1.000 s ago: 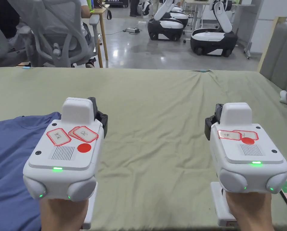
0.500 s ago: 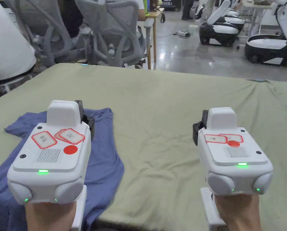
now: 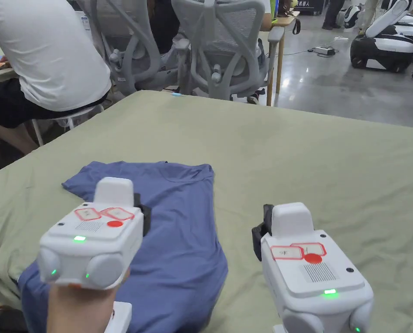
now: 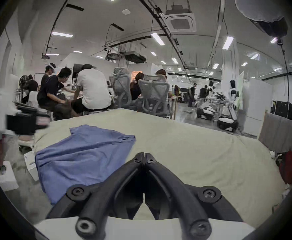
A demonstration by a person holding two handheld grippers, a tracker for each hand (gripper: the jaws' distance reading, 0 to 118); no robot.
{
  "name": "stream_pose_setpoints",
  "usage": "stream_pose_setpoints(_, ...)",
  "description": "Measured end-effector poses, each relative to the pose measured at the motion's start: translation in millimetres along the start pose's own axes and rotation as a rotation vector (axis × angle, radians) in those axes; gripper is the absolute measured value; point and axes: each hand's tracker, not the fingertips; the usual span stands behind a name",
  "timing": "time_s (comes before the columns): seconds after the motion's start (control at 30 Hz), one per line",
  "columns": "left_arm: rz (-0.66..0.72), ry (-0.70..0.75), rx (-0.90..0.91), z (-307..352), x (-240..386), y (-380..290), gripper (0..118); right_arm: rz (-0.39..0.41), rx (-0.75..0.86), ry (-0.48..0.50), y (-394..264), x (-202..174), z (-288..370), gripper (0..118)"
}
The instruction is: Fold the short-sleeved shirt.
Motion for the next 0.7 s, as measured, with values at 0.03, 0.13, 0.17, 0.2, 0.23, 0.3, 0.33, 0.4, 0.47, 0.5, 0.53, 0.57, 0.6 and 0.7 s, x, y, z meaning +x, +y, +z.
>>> stream_pose_setpoints(0.03, 0.001, -0.058, -0.066, -28.6, 2.3, 6.0, 0, 0.002, -0.008, -0.003, -2.0, 2.3, -5.4, 0)
stream_pose_setpoints(0.13, -0.046, -0.188, -0.272, -121.4, 13.8, 21.8, 0, -0.006, -0.028, -0.004, -6.0, 10.7, -22.9, 0)
stream_pose_setpoints(0.17, -0.057, -0.186, -0.308, -148.5, 16.9, 26.0, 0, -0.008, -0.034, -0.006, -8.0, 13.2, -27.9, 0)
stream_pose_setpoints(0.2, -0.059, -0.178, -0.350, -176.9, 19.4, 30.0, 0, -0.010, -0.040, -0.010, -9.8, 15.8, -34.0, 0)
stream_pose_setpoints(0.23, -0.045, -0.189, -0.384, -203.2, 21.2, 32.5, 0, -0.013, -0.046, -0.012, -11.9, 19.0, -40.4, 0)
stream_pose_setpoints(0.3, 0.006, -0.205, -0.436, -245.2, 19.8, 35.1, 16, -0.022, -0.057, -0.025, -17.0, 26.1, -51.6, 0)
stream_pose_setpoints(0.33, 0.020, -0.197, -0.436, -261.5, 19.3, 36.4, 46, -0.028, -0.063, -0.032, -19.6, 30.3, -57.7, 0)
stream_pose_setpoints(0.4, 0.028, -0.192, -0.437, -290.1, 20.2, 35.2, 118, -0.038, -0.080, -0.040, -25.3, 38.8, -68.8, 0)
stream_pose_setpoints(0.47, 0.051, -0.201, -0.451, -313.7, 20.3, 29.7, 111, -0.041, -0.093, -0.051, -32.3, 45.7, -78.1, 0)
stream_pose_setpoints(0.5, 0.053, -0.185, -0.439, -319.8, 24.3, 28.2, 110, -0.043, -0.101, -0.056, -36.0, 49.2, -82.7, 0)
stream_pose_setpoints(0.53, 0.071, -0.182, -0.453, -332.0, 24.8, 24.6, 110, -0.046, -0.109, -0.062, -39.7, 52.4, -86.9, 0)
stream_pose_setpoints(0.57, 0.089, -0.156, -0.483, -342.2, 25.2, 19.8, 108, -0.047, -0.115, -0.066, -43.0, 55.0, -89.7, 0)
stream_pose_setpoints(0.6, 0.106, -0.141, -0.501, -352.7, 26.1, 14.5, 108, -0.045, -0.117, -0.070, -47.0, 58.2, -91.9, 0)
stream_pose_setpoints(0.7, 0.037, -0.159, -0.518, -359.9, 32.3, 2.4, 102, -0.052, -0.137, -0.095, -56.4, 69.8, -96.5, 0)
